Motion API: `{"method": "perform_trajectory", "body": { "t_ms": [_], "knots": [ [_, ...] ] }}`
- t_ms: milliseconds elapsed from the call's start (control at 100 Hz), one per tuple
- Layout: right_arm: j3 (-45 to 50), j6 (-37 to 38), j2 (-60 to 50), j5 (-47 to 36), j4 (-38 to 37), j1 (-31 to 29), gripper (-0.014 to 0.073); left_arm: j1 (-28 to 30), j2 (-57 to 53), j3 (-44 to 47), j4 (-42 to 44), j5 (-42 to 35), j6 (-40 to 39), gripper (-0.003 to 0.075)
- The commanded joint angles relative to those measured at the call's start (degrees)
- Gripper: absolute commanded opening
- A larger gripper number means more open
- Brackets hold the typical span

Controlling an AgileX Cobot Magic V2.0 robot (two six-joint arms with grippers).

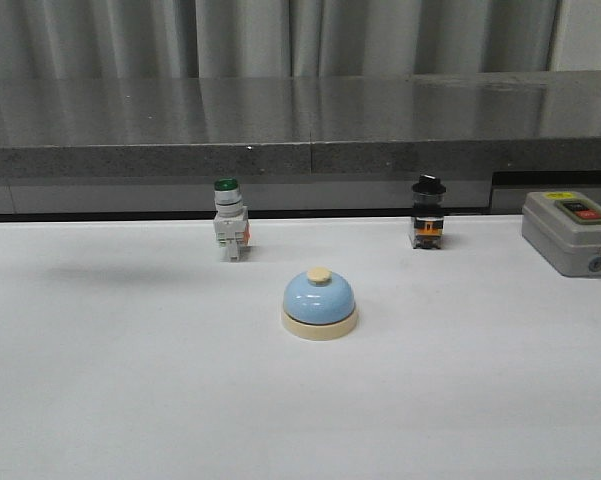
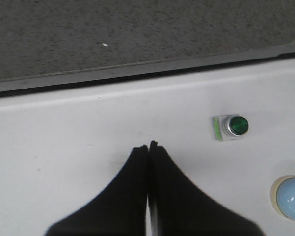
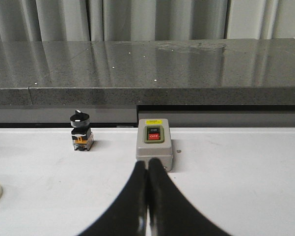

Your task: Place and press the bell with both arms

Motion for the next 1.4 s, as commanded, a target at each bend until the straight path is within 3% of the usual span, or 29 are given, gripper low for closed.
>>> {"method": "perform_trajectory", "body": {
  "t_ms": [0,350,1130,1390],
  "knots": [
    [-0.78,-0.2,-0.64,-4.36,-0.66,-0.27,-0.0069,2.26,-4.48,-1.44,0.11,1.21,-0.82,-0.002],
    [-0.78,-0.2,-0.64,-4.36,-0.66,-0.27,-0.0069,8.65,-9.67,2.17,0.7,0.56,-0.82,-0.002],
    [-0.78,-0.2,-0.64,-4.31,-0.66,-0.27,-0.0069,8.83,-39.88,45.73,3.85,-30.6,-0.82,-0.002],
    [-0.78,-0.2,-0.64,-4.31,-0.66,-0.27,-0.0069,8.83,-50.84,58.42,3.85,-37.83,-0.82,-0.002]
  ]
}}
